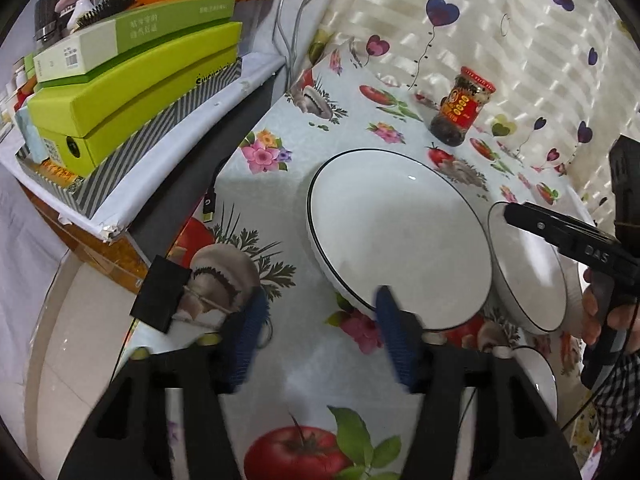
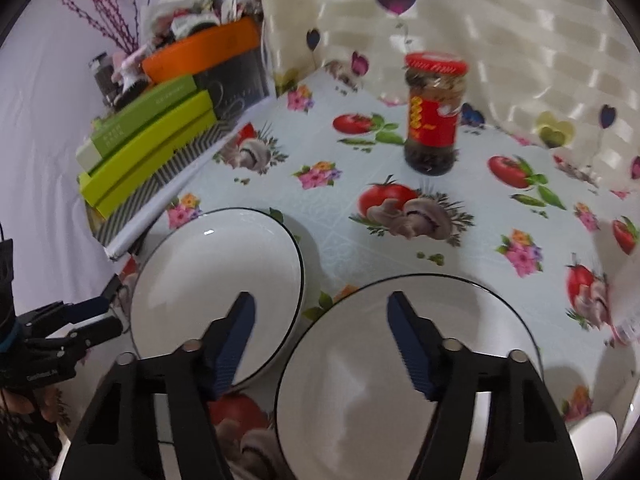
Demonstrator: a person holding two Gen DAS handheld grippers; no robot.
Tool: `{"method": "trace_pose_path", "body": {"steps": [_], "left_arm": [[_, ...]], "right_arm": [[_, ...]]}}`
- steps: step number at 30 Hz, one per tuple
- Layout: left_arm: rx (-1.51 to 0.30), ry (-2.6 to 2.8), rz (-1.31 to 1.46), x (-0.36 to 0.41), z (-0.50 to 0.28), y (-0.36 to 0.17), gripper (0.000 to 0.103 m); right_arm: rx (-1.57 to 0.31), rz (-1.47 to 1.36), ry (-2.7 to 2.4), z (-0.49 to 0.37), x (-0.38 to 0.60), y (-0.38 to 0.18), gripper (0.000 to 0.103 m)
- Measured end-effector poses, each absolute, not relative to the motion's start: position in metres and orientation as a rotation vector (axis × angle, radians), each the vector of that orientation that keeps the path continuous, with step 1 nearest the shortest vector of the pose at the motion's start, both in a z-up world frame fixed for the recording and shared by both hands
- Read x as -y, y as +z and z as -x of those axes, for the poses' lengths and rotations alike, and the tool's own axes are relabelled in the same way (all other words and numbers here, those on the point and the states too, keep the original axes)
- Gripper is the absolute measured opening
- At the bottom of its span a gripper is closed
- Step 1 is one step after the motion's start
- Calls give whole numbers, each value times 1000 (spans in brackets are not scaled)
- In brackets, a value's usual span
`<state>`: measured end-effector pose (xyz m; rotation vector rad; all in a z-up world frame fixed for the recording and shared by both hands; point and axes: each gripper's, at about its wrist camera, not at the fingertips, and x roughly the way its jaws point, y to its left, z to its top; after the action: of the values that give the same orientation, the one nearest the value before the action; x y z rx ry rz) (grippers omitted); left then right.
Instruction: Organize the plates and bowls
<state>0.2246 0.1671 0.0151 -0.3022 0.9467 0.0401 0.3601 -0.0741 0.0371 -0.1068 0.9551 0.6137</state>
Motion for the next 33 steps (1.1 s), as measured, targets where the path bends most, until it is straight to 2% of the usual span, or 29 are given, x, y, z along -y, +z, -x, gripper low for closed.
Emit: {"method": "trace_pose_path", "body": {"steps": [2,5,13,20,23,33], "left_arm": [[-952,43,297,-166,-229,12,43],[-944,37,311,-167,-233,11,43],[-968,24,376,-171,-244,3,43],[-979,27,385,-171,-249,-2,43],[-983,26,374,-169,-251,-5,43],[-986,36,414,-171,-257,-12,43]], "right_arm": [[-983,110,628,-369,68,29,54],[-999,105,643,-378,62,22,51],[-1021,81,690,-392,49,15,49],[-1063,82,713,-400,38,2,27],[-1087,75,723,-401,35,-5,21],[-1091,63,721,-401,31,-8,20]]}}
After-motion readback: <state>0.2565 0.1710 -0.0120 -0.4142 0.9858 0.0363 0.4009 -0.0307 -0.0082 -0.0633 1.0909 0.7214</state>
